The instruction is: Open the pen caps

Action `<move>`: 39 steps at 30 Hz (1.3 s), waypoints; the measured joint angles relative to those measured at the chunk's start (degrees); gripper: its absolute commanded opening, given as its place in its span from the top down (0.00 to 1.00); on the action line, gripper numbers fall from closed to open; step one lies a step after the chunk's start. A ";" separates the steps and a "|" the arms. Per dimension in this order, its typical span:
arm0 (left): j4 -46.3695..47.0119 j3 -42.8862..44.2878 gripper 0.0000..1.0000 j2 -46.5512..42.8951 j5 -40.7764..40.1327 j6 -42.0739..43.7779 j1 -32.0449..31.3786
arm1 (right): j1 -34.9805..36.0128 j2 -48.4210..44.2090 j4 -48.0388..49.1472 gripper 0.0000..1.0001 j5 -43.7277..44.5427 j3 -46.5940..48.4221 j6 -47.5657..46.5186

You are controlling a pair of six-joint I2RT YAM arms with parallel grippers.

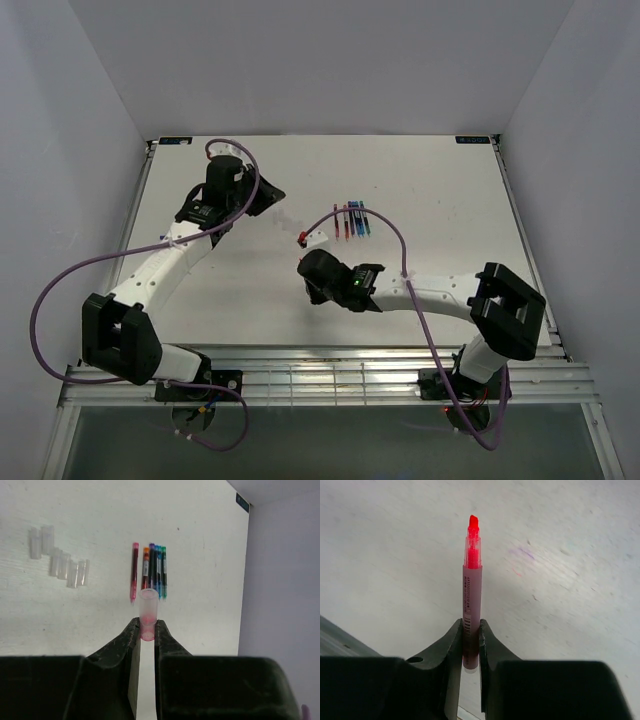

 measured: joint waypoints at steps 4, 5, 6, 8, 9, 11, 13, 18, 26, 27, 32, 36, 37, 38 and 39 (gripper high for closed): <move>0.17 0.66 1.00 0.09 -3.06 0.39 0.52 | -0.04 0.26 -6.86 0.92 4.66 -1.57 -1.70; 0.70 0.17 1.00 0.07 -3.13 0.85 0.52 | -0.96 -0.07 -7.67 0.92 4.79 -2.03 -2.16; 1.01 -0.39 1.00 0.00 -2.95 1.31 0.52 | -2.14 -0.61 -7.72 0.92 4.44 -2.64 -2.45; 2.19 -2.40 1.00 -0.09 -1.84 2.82 0.52 | -5.38 -2.51 -7.80 0.92 3.37 -4.13 -2.80; 3.15 -3.87 1.00 -0.15 -0.92 3.74 0.52 | -7.13 -3.56 -7.80 0.92 2.62 -4.74 -3.02; 4.48 -7.23 1.00 -0.20 1.38 5.42 0.52 | -10.71 -5.05 -7.76 0.92 1.27 -5.20 -3.65; 6.08 -10.88 1.00 -0.17 4.35 6.88 0.52 | -13.68 -5.46 -7.32 0.92 -0.48 -5.20 -4.17; 9.46 -13.60 1.00 4.15 13.66 9.35 0.24 | -18.21 -3.87 -6.51 0.92 -5.66 -5.11 -5.22; 11.67 -13.14 1.00 16.76 20.85 11.08 -1.92 | -22.21 3.02 -4.76 0.92 -14.71 -3.58 -5.62; 11.67 -13.07 1.00 17.68 21.24 11.17 -2.16 | -22.56 3.67 -4.33 0.91 -15.91 -3.26 -5.62; 12.15 -11.65 1.00 22.36 22.49 11.43 -3.19 | -23.69 8.09 -1.20 0.88 -21.70 -0.94 -5.55; 12.28 -11.23 1.00 24.52 22.69 11.52 -3.89 | -24.13 11.63 0.57 0.83 -25.22 1.01 -5.33; 12.20 -11.21 1.00 24.61 22.67 11.52 -4.07 | -24.20 12.24 0.94 0.83 -25.83 1.31 -5.29; 12.09 -11.21 1.00 24.61 22.67 11.52 -4.15 | -24.24 12.81 1.33 0.82 -26.43 1.60 -5.25; 12.07 -11.08 0.98 24.61 22.58 11.54 -4.24 | -24.30 13.18 1.62 0.81 -26.93 1.75 -5.16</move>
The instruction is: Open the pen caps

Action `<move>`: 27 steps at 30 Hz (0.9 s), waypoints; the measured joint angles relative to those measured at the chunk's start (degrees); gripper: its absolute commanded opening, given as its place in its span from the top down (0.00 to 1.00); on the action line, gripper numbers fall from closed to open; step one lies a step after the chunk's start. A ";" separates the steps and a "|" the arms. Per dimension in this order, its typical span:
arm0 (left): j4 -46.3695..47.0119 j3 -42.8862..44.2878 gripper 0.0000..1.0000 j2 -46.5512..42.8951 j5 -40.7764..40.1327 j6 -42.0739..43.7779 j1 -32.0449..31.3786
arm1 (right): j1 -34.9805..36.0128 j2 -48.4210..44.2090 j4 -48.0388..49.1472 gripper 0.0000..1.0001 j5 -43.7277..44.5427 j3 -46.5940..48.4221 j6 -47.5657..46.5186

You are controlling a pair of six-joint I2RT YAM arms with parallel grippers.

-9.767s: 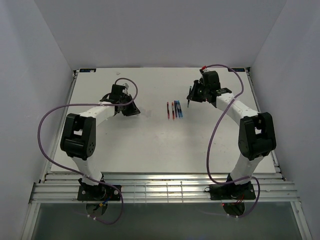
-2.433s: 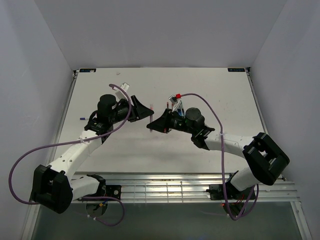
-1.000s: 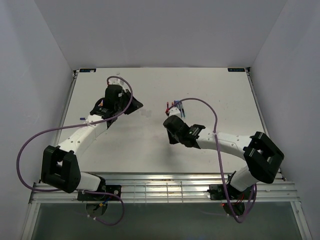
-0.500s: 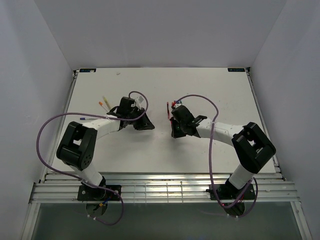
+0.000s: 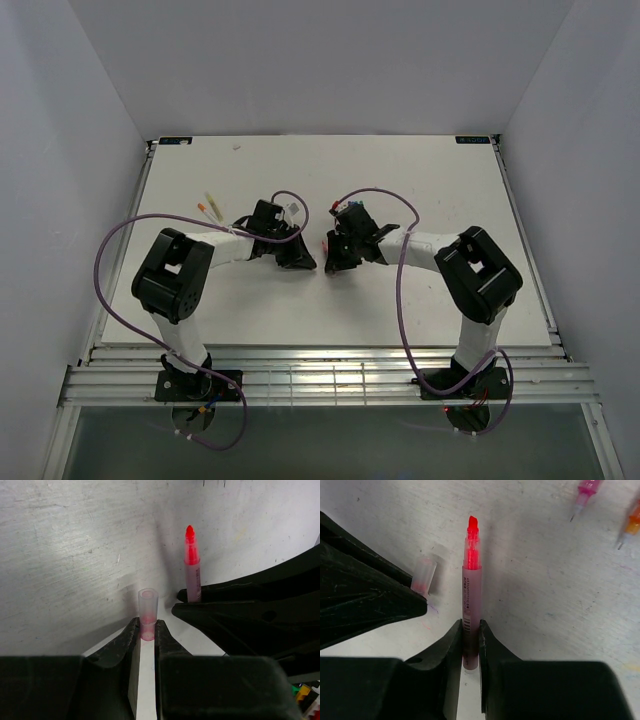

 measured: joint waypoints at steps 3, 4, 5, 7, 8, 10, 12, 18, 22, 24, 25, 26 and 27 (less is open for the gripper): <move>0.02 0.22 0.94 0.00 -0.63 0.02 -0.20 | -0.04 0.63 1.05 0.75 -1.60 0.20 0.48; -0.02 0.22 0.92 0.00 -0.79 0.00 -0.20 | -0.04 0.72 1.25 0.74 -1.97 0.24 0.81; -0.09 0.22 0.91 0.00 -0.87 0.00 -0.20 | -0.04 0.76 1.44 0.73 -2.34 0.24 1.03; -0.02 0.22 0.87 0.00 -1.01 -0.04 -0.20 | -0.04 1.01 1.86 0.70 -3.17 0.35 1.44; -0.02 0.22 0.86 0.00 -1.03 -0.07 -0.24 | -0.04 1.25 2.19 0.68 -3.48 0.37 1.64; -0.02 0.22 0.82 0.00 -1.16 -0.13 -0.24 | -0.04 1.49 2.80 0.64 -4.22 0.44 2.12; -0.02 0.22 0.80 0.00 -1.33 -0.24 -0.24 | -0.04 1.49 3.06 0.62 -4.50 0.44 2.38; 0.22 0.39 0.68 0.76 -1.46 -0.37 -0.24 | -0.04 1.49 3.23 0.60 -4.74 0.44 2.62; 0.15 0.39 0.64 1.05 -1.62 -0.68 -0.24 | -0.04 1.46 3.65 0.60 -4.70 0.28 2.62; 0.26 0.39 0.62 1.03 -1.62 -0.76 -0.24 | -0.04 1.44 3.96 0.60 -4.68 0.11 2.62; 0.28 0.39 0.61 1.03 -1.60 -0.81 -0.24 | -0.04 1.33 4.15 0.60 -4.66 -0.09 2.62; 0.39 0.39 0.60 1.03 -1.60 -0.85 -0.24 | -0.04 1.11 4.22 0.60 -4.59 -0.35 2.62; 0.46 0.39 0.59 1.03 -1.60 -0.87 -0.24 | -0.04 0.85 4.26 0.60 -4.44 -0.66 2.62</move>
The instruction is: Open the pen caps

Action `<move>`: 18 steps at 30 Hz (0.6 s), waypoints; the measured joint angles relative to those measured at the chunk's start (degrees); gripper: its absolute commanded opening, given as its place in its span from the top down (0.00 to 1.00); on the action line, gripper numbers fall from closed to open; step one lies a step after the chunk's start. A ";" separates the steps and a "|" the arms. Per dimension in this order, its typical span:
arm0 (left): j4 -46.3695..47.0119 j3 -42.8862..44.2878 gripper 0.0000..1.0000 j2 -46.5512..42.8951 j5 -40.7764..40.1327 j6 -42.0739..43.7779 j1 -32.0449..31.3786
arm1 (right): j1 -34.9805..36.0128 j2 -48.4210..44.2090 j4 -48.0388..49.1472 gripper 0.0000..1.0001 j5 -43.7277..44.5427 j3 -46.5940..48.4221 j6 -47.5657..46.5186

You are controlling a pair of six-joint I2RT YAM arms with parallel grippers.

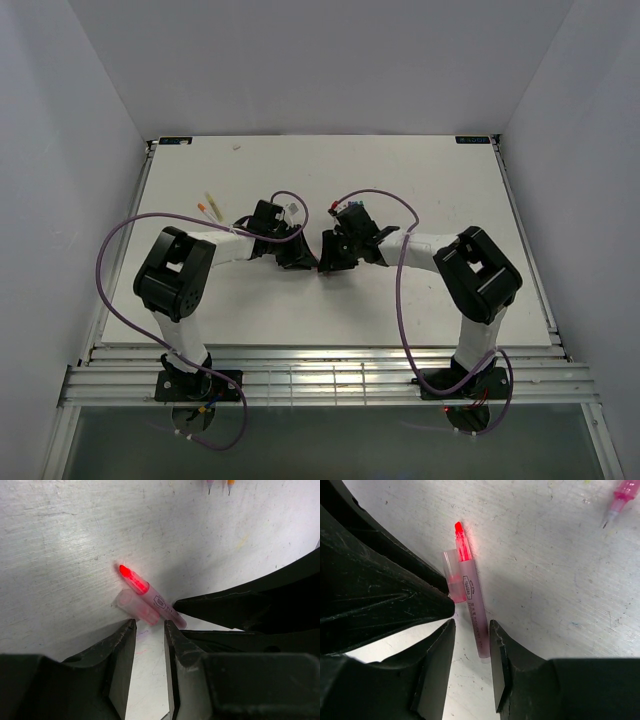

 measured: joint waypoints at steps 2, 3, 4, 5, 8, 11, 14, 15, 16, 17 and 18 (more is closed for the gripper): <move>0.13 -0.02 0.58 0.00 0.02 -0.04 0.00 | 0.00 -0.50 0.24 0.60 0.24 -0.59 -0.02; 0.17 -0.02 0.58 0.00 0.04 -0.04 0.00 | 0.00 -0.83 0.28 0.60 0.31 -0.94 -0.02; 0.22 -0.07 0.56 -0.09 0.02 -0.07 0.00 | 0.00 -1.18 0.26 0.60 0.44 -1.25 -0.02; 0.26 -0.22 0.56 -0.26 -0.04 -0.07 0.00 | 0.00 -1.62 0.42 0.59 0.55 -1.64 -0.04; -0.20 -0.50 0.52 -1.29 -1.14 -0.02 0.00 | 0.00 -3.58 0.46 0.59 1.07 -2.67 -0.15; -1.03 -1.03 0.49 -3.08 -3.28 0.00 -0.11 | 0.00 -6.47 0.55 0.59 1.70 -3.80 -0.39; -2.01 -1.33 0.46 -5.57 -5.35 -0.02 -0.11 | 0.00 -9.81 0.55 0.58 2.62 -5.05 -0.90; -2.25 -1.33 0.46 -6.60 -6.12 -0.02 -0.11 | 0.00 -10.73 0.59 0.57 2.97 -5.33 -1.07; -2.62 -1.33 0.45 -7.80 -6.95 -0.04 -0.09 | 0.00 -11.85 0.55 0.57 3.43 -5.68 -1.36; -3.06 -1.27 0.45 -9.03 -7.69 -0.04 -0.02 | 0.00 -12.87 0.44 0.57 3.93 -5.97 -1.62; -3.63 -1.05 0.44 -10.27 -8.50 -0.02 0.15 | 0.00 -13.88 0.13 0.56 4.44 -6.16 -1.86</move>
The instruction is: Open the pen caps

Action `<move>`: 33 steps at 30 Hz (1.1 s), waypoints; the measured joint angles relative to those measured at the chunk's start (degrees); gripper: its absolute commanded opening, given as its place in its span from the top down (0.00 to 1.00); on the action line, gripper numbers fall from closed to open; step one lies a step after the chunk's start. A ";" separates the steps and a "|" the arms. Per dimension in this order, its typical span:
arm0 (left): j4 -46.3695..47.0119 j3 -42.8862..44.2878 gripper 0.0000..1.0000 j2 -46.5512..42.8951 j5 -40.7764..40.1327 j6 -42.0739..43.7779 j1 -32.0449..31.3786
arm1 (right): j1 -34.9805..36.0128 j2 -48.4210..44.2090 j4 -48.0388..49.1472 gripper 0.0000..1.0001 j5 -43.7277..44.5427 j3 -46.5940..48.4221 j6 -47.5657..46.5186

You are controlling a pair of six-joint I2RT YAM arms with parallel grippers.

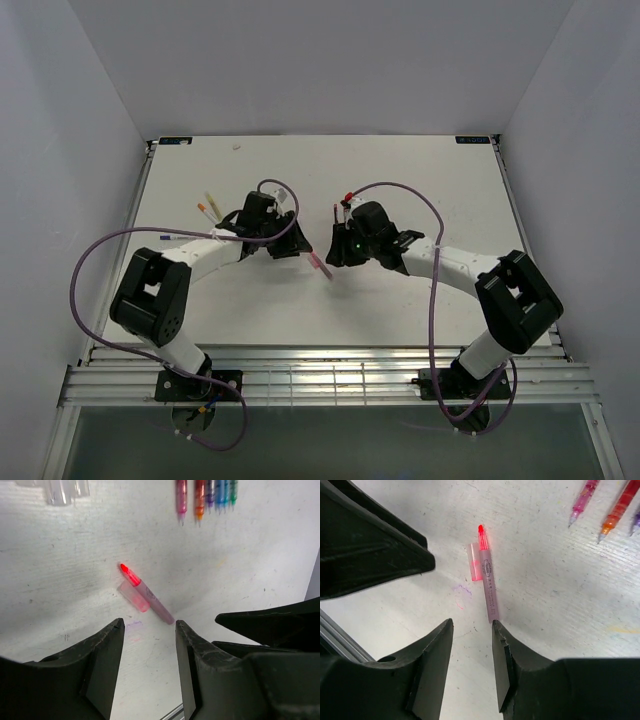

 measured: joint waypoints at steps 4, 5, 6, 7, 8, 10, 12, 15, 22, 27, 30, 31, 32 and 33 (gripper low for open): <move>-2.51 3.04 0.43 -2.40 -3.02 0.02 1.66 | 0.00 -2.86 -1.16 0.56 1.49 -0.59 -1.44; -3.02 4.13 0.43 -2.40 -3.72 0.00 2.62 | 0.00 -3.21 -1.53 0.56 1.75 -0.59 -1.79; -3.45 5.14 0.43 -2.38 -4.44 0.02 3.89 | 0.00 -3.39 -1.81 0.56 1.79 -0.63 -2.27; -4.20 6.14 0.44 -2.38 -5.01 0.02 5.51 | 0.00 -3.50 -1.79 0.56 1.88 -0.87 -2.69; -4.74 7.10 0.48 -2.34 -5.68 0.02 7.34 | 0.00 -3.54 -1.90 0.56 1.92 -1.20 -3.08; -6.36 9.62 0.51 -1.68 -6.86 0.20 11.72 | 0.00 -3.56 -2.14 0.56 1.88 -1.97 -3.89; -7.85 12.83 0.52 -0.15 -8.57 0.66 16.06 | 0.00 -3.56 -2.40 0.56 1.64 -2.78 -4.48; -10.23 18.64 0.53 3.54 -11.52 1.81 21.79 | 0.00 -3.56 -2.64 0.55 1.09 -3.56 -5.53; -14.29 29.86 0.56 13.03 -16.00 4.00 26.62 | -0.04 -3.54 -2.08 0.55 -0.11 -3.91 -7.06; -16.39 35.34 0.58 19.54 -17.11 5.07 27.74 | -0.04 -3.54 -1.44 0.55 -0.63 -4.15 -7.41; -17.27 37.92 0.59 22.91 -18.45 5.64 28.37 | -0.11 -3.54 -1.25 0.55 -0.94 -4.79 -7.67; -17.62 38.51 0.59 23.80 -18.84 5.84 28.63 | -0.22 -3.54 -1.25 0.55 -1.09 -5.05 -7.82; -17.81 39.01 0.59 24.63 -19.28 6.08 28.85 | -0.31 -3.54 -1.36 0.55 -1.18 -5.27 -7.98; -17.90 39.52 0.60 25.38 -19.63 6.32 29.09 | -0.42 -3.54 -1.29 0.55 -1.29 -5.49 -8.13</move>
